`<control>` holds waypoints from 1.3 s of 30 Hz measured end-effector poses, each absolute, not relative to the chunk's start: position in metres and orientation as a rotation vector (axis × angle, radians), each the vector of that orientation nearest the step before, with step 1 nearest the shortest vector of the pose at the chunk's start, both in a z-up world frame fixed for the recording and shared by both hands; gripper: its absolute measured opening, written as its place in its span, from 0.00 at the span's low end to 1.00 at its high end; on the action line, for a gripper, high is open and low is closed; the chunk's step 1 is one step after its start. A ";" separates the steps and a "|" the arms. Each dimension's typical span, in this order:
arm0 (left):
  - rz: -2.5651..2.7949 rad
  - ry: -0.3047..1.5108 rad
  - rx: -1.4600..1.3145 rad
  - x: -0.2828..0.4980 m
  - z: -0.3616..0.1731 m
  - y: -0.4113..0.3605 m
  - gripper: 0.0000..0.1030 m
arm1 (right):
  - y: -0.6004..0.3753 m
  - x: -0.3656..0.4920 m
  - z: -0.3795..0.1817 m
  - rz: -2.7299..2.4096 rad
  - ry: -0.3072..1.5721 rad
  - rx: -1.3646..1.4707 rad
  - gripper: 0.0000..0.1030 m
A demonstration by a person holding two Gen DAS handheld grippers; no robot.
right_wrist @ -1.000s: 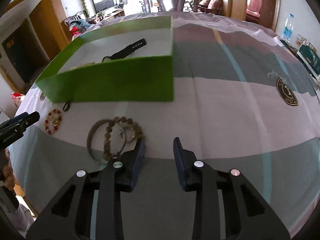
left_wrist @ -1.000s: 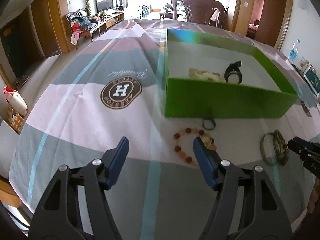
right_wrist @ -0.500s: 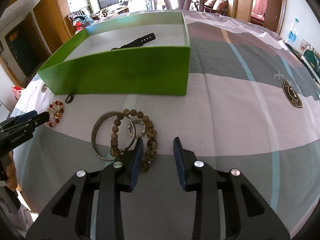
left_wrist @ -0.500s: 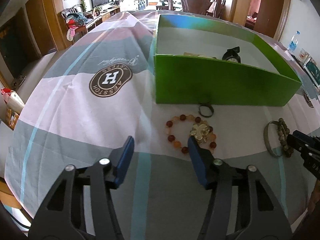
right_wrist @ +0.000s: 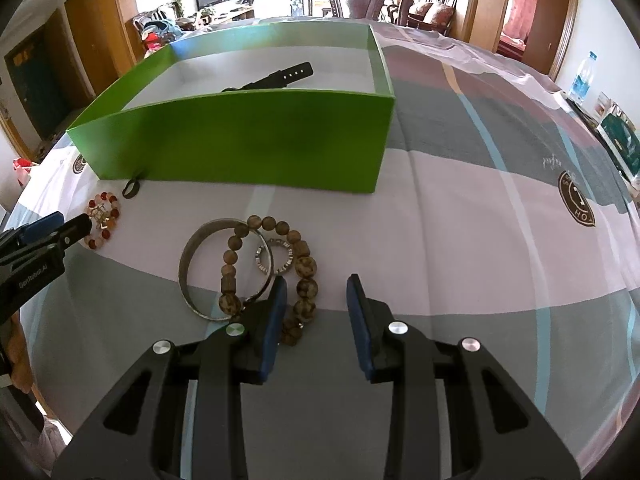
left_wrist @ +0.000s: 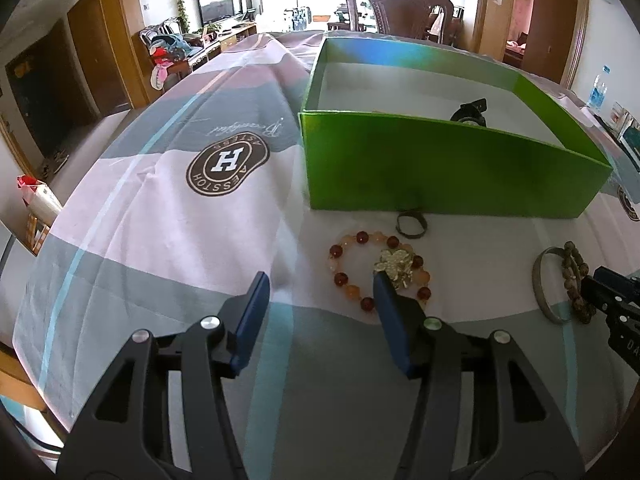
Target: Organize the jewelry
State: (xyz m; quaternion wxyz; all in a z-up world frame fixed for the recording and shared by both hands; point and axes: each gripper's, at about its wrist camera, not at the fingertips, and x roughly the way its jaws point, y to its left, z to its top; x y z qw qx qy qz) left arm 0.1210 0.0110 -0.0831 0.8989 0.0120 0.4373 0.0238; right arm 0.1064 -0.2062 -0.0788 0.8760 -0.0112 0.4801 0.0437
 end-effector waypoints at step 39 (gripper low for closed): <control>0.005 0.916 0.051 0.122 -0.085 -0.001 0.41 | -0.205 0.104 -0.078 0.080 0.993 -0.014 0.33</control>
